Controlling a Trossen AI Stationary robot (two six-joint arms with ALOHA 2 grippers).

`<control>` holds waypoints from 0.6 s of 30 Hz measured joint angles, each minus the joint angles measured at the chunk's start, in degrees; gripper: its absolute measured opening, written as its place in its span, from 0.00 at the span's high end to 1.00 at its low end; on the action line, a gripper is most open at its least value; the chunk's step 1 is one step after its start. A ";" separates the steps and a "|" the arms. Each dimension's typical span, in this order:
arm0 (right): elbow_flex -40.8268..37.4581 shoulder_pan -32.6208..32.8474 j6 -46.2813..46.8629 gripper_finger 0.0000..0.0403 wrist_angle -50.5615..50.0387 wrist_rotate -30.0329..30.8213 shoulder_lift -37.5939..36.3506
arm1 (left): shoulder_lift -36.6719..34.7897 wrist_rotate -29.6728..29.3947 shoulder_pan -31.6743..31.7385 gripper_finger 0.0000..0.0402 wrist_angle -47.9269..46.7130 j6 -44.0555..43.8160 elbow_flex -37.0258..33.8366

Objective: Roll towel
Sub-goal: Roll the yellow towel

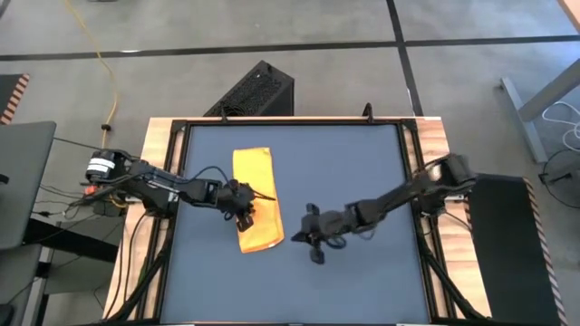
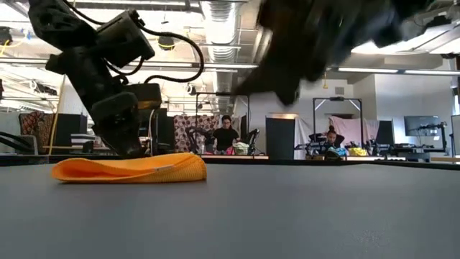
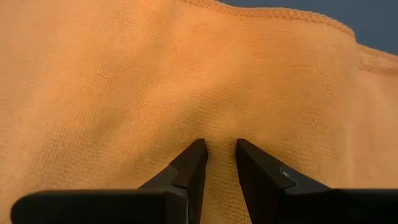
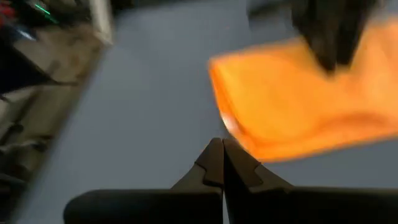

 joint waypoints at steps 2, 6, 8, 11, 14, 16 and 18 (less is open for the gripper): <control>1.80 -0.62 1.64 0.96 1.12 1.54 4.85 | -0.03 2.15 1.06 0.79 0.04 -0.44 0.00; 8.19 -2.18 2.95 0.96 1.93 6.56 11.75 | -0.03 4.82 1.52 0.79 -0.15 -0.61 0.00; 11.74 -2.45 2.36 0.96 1.78 6.09 14.34 | -0.01 6.08 1.51 0.79 -0.26 -0.71 0.00; 16.83 -1.88 0.61 0.96 1.39 4.50 17.13 | 0.03 7.26 1.41 0.79 -1.42 -2.12 -0.02; 20.81 -1.42 1.90 0.96 -2.68 4.48 20.08 | 0.04 8.17 1.39 0.79 -2.14 -3.21 -0.04; 22.02 -1.55 3.96 0.96 -6.92 4.25 22.34 | 0.00 9.16 1.39 0.79 -2.40 -3.85 -0.04; 22.87 -1.82 5.73 0.96 -7.68 3.31 24.38 | -0.01 9.59 1.17 0.79 -2.65 -4.27 0.01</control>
